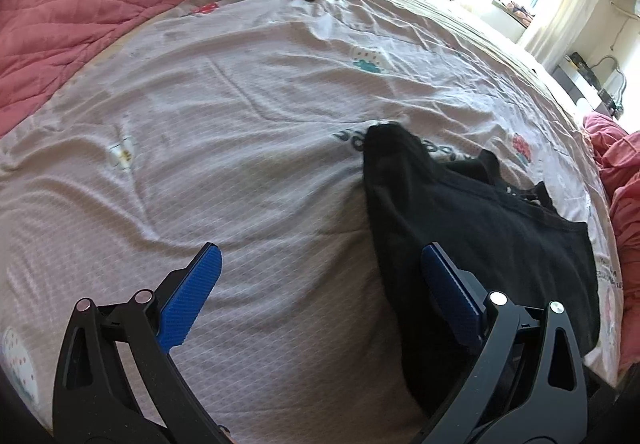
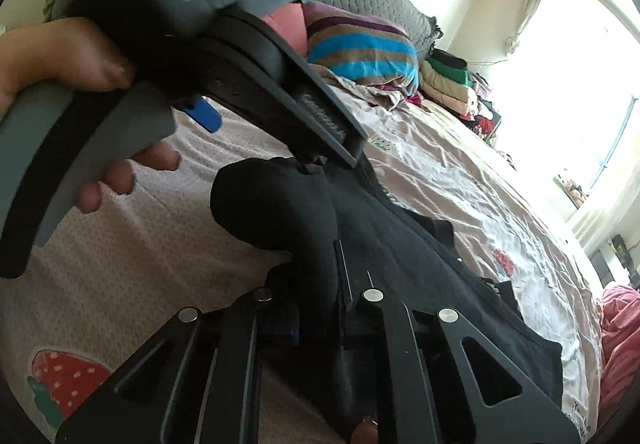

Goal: Fold small clothes

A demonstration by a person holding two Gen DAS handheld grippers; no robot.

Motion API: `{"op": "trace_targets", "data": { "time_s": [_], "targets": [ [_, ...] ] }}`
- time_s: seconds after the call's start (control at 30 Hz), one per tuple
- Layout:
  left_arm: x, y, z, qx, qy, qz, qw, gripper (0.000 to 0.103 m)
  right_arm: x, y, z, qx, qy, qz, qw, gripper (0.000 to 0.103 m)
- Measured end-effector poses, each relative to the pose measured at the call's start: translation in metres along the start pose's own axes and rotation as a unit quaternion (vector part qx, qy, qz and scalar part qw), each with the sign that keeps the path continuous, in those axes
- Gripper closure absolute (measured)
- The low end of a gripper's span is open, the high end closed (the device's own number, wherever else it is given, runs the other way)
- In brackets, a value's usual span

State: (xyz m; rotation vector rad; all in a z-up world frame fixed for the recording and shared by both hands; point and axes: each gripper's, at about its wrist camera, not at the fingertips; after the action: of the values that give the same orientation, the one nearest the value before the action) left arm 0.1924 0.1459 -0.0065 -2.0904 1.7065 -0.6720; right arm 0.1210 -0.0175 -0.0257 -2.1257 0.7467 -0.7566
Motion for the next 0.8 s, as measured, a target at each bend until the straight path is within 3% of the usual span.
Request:
{"op": "trace_targets", "data": {
  "time_s": [0.4, 0.5, 0.67, 0.8],
  "targets": [
    [0.026, -0.026, 0.016, -0.029, 0.076, -0.017, 0.9966, 0.010, 0.018, 0.002, -0.033, 0.046, 0.032, 0.016, 0.998, 0.094],
    [0.040, -0.030, 0.014, -0.024, 0.078, -0.007, 0.9967, 0.011, 0.026, 0.004, -0.042, 0.054, 0.037, 0.030, 0.997, 0.095],
    [0.068, -0.035, 0.004, -0.012, 0.123, -0.002, 0.9923, 0.070, 0.043, 0.009, -0.055, 0.067, 0.042, 0.060, 0.995, 0.095],
    [0.091, -0.038, -0.011, 0.003, 0.124, 0.021, 0.9921, 0.080, 0.055, 0.014, -0.067, 0.077, 0.043, 0.098, 0.991, 0.095]
  ]
}}
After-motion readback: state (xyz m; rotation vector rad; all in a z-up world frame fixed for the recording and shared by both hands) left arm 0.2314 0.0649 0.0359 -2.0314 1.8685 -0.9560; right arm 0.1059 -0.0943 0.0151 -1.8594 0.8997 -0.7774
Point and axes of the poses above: each gripper's, at about its wrist camera, not at the fingertips, and z roughly the way its jaws point, x to its right, y to its underside, and after that the axes turned 9 degrees about z, right-handed
